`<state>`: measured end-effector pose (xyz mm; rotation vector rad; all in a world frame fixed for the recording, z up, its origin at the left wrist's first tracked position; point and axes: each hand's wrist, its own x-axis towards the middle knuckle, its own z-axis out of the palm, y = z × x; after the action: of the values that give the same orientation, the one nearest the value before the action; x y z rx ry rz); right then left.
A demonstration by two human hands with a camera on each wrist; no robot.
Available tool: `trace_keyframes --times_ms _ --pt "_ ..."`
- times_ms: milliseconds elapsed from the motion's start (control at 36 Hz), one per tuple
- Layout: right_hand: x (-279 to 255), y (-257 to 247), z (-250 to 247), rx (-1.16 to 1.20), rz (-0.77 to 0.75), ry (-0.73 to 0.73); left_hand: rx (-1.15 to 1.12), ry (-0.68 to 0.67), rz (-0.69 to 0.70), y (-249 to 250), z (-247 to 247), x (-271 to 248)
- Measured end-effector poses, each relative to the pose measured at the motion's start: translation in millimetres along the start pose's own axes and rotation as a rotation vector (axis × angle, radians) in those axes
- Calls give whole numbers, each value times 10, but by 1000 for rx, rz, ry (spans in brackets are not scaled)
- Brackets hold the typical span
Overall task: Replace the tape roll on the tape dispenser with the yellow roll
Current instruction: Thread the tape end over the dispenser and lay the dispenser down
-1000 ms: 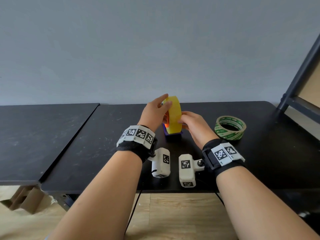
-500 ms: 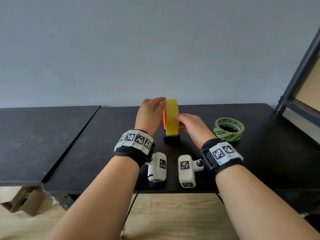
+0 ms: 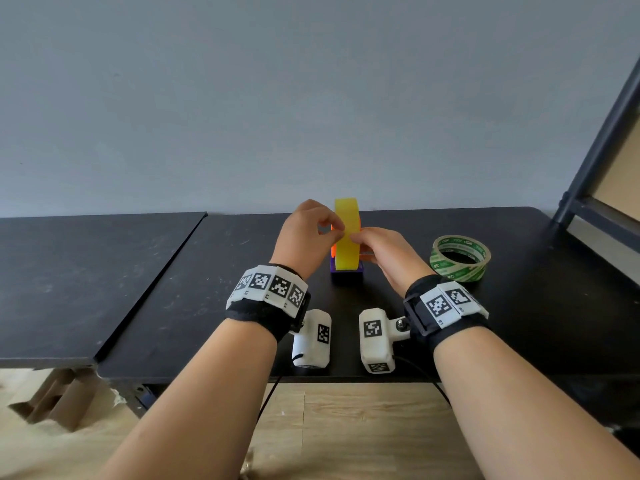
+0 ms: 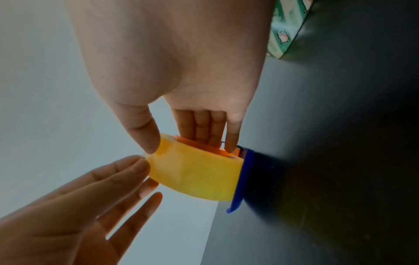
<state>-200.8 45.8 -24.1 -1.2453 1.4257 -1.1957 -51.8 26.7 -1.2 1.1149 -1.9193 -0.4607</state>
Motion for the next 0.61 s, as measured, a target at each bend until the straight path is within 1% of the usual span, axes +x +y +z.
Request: trace_keyframes --times_ms 139,250,444,611 --pt "0 3 -6 13 0 1 15 -37 -42 13 20 23" --pt "-9 -16 -1 22 -9 -3 12 -43 -96 16 50 32" --pt "-34 -22 -23 21 -29 -25 45 -48 -141 61 35 76" --pt "-58 -23 -55 -24 -28 -42 -67 -53 -202 92 -24 115"
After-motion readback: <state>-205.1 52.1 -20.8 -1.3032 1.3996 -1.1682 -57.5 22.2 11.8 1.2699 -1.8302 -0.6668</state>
